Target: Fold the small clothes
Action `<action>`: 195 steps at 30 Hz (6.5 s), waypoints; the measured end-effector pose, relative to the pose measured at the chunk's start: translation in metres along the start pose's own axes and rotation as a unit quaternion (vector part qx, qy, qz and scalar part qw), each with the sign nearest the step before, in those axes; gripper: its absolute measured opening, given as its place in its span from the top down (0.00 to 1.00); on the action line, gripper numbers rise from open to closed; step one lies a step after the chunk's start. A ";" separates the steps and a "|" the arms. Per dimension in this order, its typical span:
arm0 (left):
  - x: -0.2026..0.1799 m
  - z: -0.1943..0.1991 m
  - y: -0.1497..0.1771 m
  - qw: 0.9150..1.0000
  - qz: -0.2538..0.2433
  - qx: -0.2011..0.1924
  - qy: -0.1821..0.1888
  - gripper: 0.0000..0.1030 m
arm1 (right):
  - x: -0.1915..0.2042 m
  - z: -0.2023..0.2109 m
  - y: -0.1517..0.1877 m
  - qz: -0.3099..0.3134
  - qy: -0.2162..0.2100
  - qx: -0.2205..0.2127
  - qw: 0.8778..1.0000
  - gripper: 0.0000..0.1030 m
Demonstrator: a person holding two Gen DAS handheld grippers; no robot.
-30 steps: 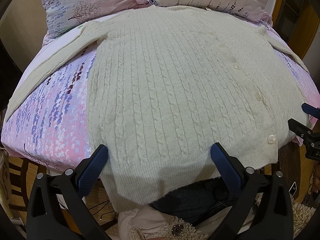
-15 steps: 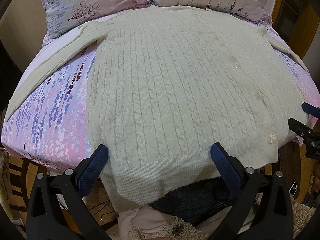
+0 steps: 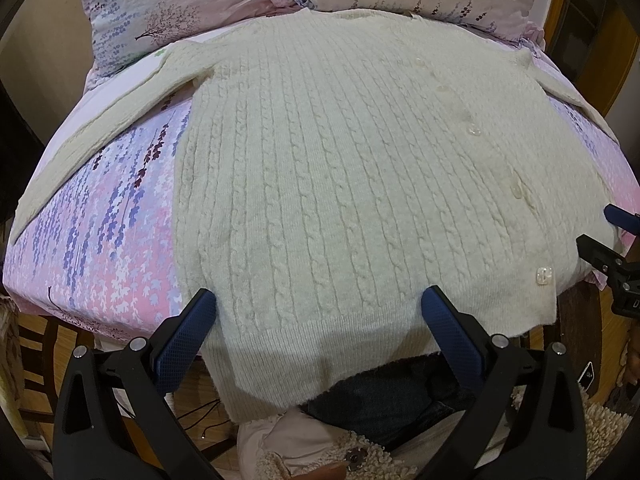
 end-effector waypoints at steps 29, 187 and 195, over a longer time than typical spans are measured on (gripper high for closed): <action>0.004 -0.003 -0.009 1.000 -0.009 0.007 0.003 0.01 | -0.016 0.003 -0.014 -0.005 -0.030 -0.020 0.999 0.02; 0.382 -0.065 -0.023 0.733 0.654 -0.125 0.142 0.92 | 0.035 -0.087 -0.207 -0.059 -0.187 -0.035 0.980 0.49; 0.350 -0.013 -0.095 0.773 0.574 -0.209 0.170 0.94 | -0.003 -0.079 -0.200 -0.091 -0.177 -0.051 0.979 0.46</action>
Point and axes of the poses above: each gripper's, at about its wrist camera, not at the fingertips, and z roughly against the way its jaws point, x to its left, y to its underside, the point moved 3 cm from there along -z, roughly the way its jaws point, and after that the axes turned 5 degrees about -y, right-handed, at the moved point
